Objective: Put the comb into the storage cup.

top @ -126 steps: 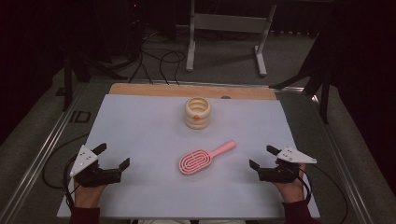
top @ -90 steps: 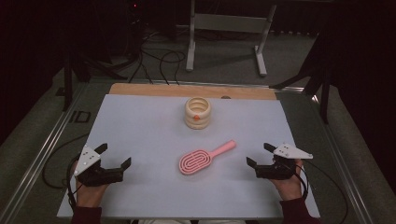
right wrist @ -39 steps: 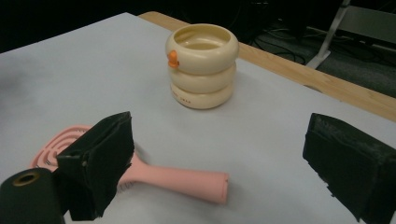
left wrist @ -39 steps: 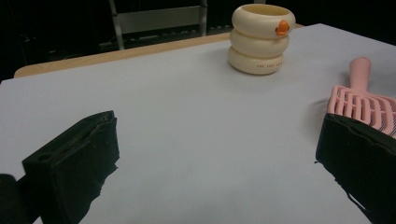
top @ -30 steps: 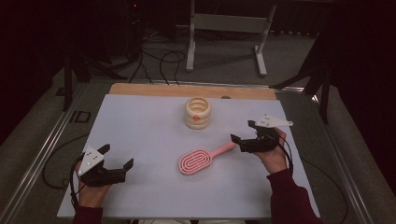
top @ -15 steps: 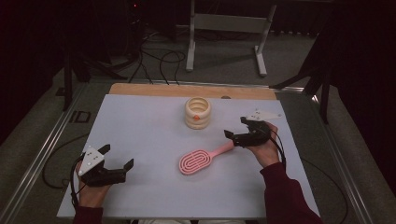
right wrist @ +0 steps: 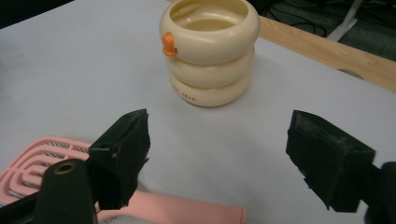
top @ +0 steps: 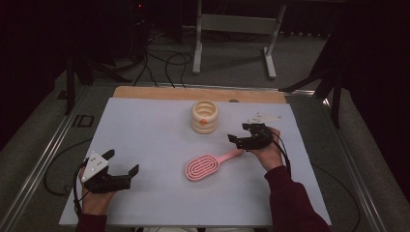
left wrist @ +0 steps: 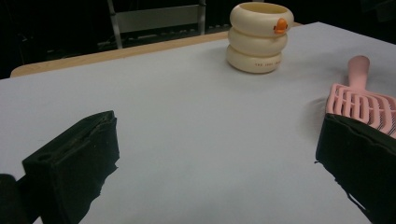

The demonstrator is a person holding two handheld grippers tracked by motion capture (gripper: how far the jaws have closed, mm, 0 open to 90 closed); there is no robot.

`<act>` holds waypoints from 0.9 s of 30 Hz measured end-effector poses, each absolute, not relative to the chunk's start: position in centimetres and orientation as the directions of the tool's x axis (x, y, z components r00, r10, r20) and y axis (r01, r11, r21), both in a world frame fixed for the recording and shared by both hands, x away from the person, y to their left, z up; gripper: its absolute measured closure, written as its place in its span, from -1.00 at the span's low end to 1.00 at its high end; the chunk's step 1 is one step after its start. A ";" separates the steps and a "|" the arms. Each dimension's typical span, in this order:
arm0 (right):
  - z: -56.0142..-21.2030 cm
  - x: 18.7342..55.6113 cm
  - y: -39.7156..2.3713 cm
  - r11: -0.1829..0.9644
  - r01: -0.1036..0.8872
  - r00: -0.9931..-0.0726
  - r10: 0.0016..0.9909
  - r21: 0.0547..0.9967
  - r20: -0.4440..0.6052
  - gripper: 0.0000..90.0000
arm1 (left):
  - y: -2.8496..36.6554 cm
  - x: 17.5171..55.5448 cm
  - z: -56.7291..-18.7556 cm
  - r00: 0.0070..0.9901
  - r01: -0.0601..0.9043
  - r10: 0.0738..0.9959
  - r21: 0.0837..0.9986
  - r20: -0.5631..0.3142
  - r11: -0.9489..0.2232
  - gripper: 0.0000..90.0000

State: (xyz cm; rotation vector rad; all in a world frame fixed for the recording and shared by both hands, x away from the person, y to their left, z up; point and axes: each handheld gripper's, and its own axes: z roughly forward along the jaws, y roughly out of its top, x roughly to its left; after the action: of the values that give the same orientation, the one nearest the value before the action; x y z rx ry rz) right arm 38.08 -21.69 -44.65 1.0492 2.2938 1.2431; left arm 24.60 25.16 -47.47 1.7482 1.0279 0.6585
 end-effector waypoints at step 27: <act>-46.9 39.2 -20.0 0.439 0.481 -0.687 0.727 0.759 0.014 1.00 | 25.0 24.6 -47.5 0.501 0.344 0.865 0.922 -0.020 -0.178 -1.00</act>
State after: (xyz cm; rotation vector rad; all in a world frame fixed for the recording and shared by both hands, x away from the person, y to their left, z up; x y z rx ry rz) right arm 39.23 -20.04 -46.94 1.0356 2.3810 1.1041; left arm 24.61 25.04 -47.53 1.7505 1.0246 0.6557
